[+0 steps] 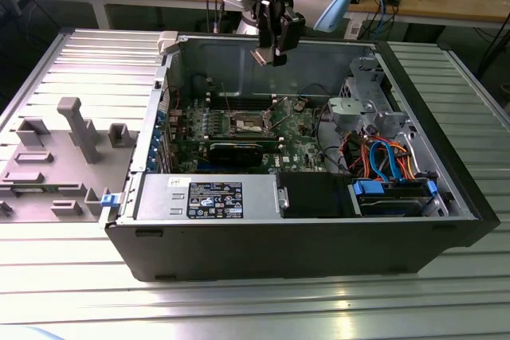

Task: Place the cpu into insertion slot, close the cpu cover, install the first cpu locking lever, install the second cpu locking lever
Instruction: 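Place the cpu into insertion slot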

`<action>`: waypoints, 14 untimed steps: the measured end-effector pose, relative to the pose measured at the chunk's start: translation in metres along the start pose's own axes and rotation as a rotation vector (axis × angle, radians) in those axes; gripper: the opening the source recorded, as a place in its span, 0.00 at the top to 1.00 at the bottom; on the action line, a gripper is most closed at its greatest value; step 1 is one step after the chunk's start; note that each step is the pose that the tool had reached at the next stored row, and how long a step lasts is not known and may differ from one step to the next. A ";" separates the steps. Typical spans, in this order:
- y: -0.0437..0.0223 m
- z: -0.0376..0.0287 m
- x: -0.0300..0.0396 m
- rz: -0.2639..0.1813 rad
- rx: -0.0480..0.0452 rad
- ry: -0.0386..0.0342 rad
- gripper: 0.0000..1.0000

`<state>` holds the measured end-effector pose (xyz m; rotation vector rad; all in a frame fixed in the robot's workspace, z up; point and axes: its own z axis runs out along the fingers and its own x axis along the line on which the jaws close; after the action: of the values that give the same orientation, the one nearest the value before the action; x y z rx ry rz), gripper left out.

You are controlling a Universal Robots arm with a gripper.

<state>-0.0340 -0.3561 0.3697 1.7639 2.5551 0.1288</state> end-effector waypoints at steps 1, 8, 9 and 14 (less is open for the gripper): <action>0.0000 0.0000 0.0000 0.001 0.0000 -0.0001 0.46; -0.0001 0.0012 0.0000 0.053 -0.0010 -0.0046 0.46; -0.0001 0.0015 0.0000 0.068 -0.0013 -0.0059 0.46; -0.0002 0.0020 0.0000 0.112 -0.0021 -0.0098 0.46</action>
<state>-0.0340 -0.3561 0.3677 1.9017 2.4487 0.1255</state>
